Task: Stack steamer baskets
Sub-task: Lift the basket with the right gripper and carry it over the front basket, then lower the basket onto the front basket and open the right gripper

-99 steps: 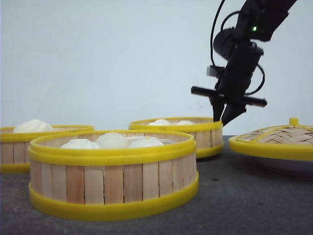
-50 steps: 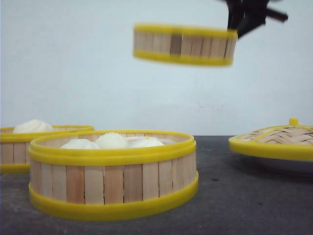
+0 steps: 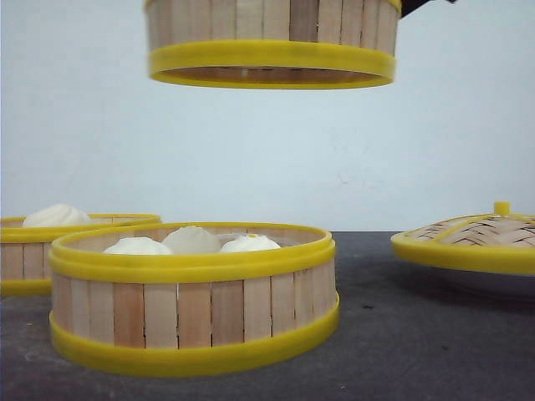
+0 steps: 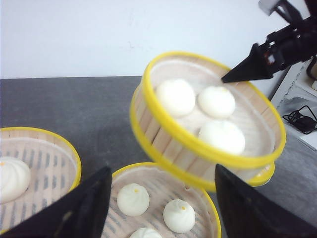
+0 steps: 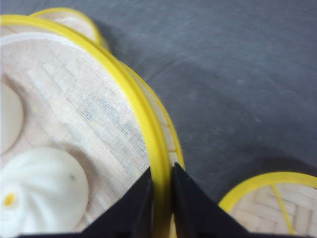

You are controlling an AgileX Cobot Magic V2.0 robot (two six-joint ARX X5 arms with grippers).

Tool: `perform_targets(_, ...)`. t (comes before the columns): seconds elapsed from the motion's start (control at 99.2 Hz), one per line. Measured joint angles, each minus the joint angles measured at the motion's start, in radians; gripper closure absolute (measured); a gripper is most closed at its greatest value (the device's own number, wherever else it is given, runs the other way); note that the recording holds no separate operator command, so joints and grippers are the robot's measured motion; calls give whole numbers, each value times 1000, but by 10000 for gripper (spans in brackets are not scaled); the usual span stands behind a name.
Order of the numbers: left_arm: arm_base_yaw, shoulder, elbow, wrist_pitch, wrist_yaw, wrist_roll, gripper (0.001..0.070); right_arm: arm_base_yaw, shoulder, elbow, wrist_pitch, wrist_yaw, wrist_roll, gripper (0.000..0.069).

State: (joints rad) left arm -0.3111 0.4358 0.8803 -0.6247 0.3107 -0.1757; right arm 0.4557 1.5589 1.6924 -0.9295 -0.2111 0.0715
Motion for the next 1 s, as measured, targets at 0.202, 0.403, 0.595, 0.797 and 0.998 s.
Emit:
perform_targets(0.202,0,-5,0,0,0,0,312,84,3,-62,66,20,-13,656)
perform_targets(0.403,0,-5,0,-8,0,0,312,133,13,-174,149,30,-13,656)
perform_targets(0.595,0,-5,0,-30,0,0,312,146,13,-292,252,39,3,656)
perform_targets(0.797,0,-5,0,-32,0,0,312,146,13,-388,313,43,31,656)
perform_targets(0.998,0,-5,0,-38,0,0,312,146,13,-427,362,43,53,656)
